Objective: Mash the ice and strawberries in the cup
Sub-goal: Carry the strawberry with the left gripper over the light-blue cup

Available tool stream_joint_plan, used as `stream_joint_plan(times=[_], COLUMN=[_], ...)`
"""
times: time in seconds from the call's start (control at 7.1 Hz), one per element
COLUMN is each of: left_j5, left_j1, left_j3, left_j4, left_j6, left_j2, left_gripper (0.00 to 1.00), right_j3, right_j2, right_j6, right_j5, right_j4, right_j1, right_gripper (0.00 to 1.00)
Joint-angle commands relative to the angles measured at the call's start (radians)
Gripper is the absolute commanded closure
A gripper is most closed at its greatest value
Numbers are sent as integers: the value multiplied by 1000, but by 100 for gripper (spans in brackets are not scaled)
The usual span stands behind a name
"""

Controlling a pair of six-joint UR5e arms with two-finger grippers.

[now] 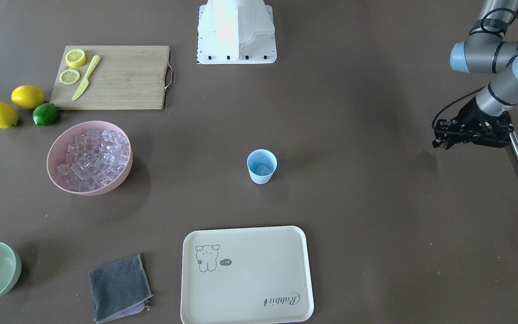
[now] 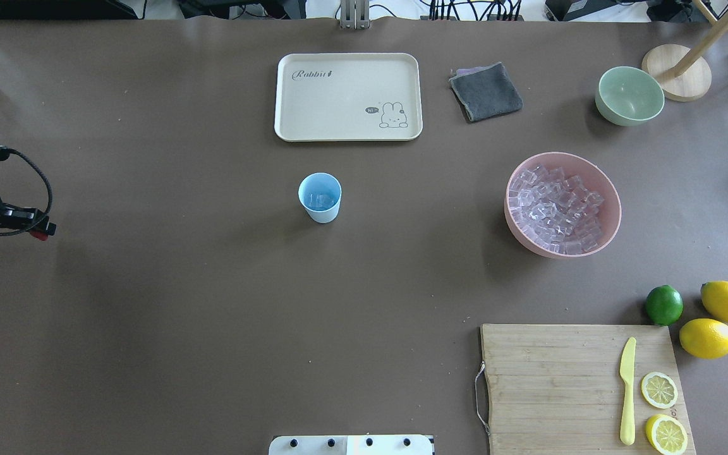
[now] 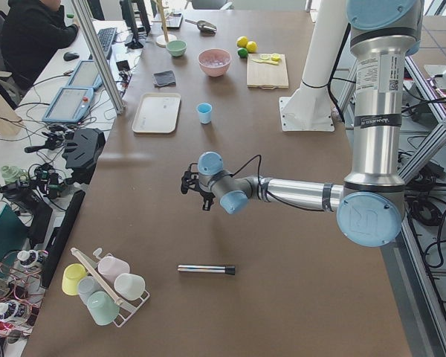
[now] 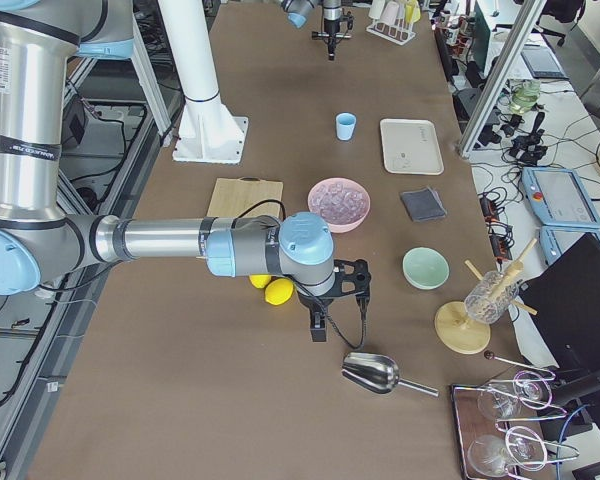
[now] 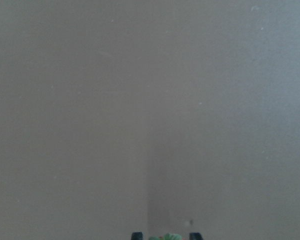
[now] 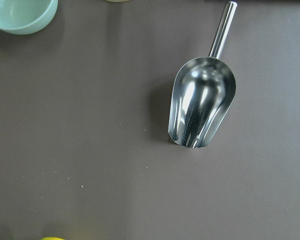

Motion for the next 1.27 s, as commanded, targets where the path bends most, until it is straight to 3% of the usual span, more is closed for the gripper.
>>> stream_joint_plan(times=[0.0,0.56,0.99,1.13], left_j5=[42,206,254,255], left_j1=[5,239,293,293], left_j3=[-49,-43,50,55], left_j4=[278,619,709,712], left_j6=[-77,-447,-610,-630], left_j2=[-224,-588,-795,-819], left_gripper=[70,70,70,70], right_j3=[1,-1,1,2], right_j2=[0,-4,-4,-6], right_j6=[2,8,8,6], right_j5=[-2,-1,-1,-1], right_j4=[0,-1,-1,1], right_j1=[-1,-1,-1,1], right_gripper=[0,0,0,0])
